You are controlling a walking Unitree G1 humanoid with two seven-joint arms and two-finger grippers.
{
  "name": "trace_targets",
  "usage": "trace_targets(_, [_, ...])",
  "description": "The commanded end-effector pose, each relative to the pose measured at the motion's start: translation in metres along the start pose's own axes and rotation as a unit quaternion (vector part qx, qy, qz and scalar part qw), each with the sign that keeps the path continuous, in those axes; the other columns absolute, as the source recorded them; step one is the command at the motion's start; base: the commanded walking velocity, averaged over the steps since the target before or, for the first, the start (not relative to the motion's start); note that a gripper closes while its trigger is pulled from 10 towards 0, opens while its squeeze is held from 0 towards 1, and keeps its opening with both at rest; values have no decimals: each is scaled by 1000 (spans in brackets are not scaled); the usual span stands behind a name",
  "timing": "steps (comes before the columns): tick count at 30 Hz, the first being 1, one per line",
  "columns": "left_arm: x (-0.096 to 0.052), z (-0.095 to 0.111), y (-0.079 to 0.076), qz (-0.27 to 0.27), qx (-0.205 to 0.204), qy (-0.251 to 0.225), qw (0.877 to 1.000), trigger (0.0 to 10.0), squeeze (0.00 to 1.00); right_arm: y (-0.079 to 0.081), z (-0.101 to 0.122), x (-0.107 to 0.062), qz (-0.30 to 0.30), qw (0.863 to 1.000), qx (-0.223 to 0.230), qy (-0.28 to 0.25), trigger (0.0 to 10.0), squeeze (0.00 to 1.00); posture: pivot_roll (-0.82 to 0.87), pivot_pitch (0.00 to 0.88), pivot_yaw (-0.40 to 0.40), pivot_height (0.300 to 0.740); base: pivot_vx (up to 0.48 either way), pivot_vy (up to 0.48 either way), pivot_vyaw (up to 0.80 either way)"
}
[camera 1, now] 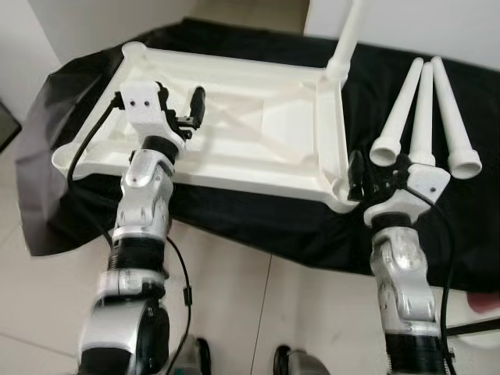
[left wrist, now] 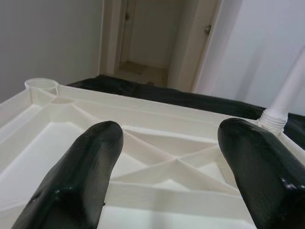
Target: Building children table
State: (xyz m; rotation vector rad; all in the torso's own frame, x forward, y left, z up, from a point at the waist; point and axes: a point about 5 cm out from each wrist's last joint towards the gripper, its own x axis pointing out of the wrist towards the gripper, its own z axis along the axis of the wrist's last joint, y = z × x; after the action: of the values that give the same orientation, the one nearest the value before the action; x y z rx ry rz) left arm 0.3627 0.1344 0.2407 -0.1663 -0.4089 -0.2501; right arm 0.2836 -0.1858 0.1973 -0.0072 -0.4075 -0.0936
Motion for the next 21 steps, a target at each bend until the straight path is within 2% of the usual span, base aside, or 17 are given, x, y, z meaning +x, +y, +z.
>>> trace_targets(1, [-2,2,-1,10,-4,-3,1000,10000,0,1,-1,-3,2,1000,3,6,10000,0,21,115,-5,740,0,0,0])
trace_targets(5, [-16,-8,-8,0,32,3,999,10000,0,7,-11,-16,20,1000,-3,19,10000,0,58,100,-29,740,0,0,0])
trace_targets(9, [-27,-19,-7,6,33,-4,999,10000,0,15,-15,-24,53,998,16,12,10000,0,65,88,-33,740,0,0,0])
trace_targets(10, [-36,-24,-6,17,29,-7,999,10000,0,17,-14,-28,58,998,25,8,10000,0,55,94,-22,740,0,0,0])
trace_targets(13, [-42,-27,-5,27,24,0,999,10000,0,17,-14,-29,55,998,24,8,10000,0,48,97,-15,740,0,0,0])
trace_targets(15, [-52,-31,-7,29,17,20,999,10000,0,15,-14,-29,47,999,22,6,10000,0,40,104,-3,740,0,0,0])
trace_targets(17, [-58,-31,-12,18,33,22,999,10000,0,13,-12,-27,40,999,14,4,10000,0,44,114,-7,740,0,0,0])
trace_targets(21, [-63,-31,-16,7,39,23,999,10000,0,13,-11,-26,38,999,12,2,10000,0,34,117,-8,740,0,0,0])
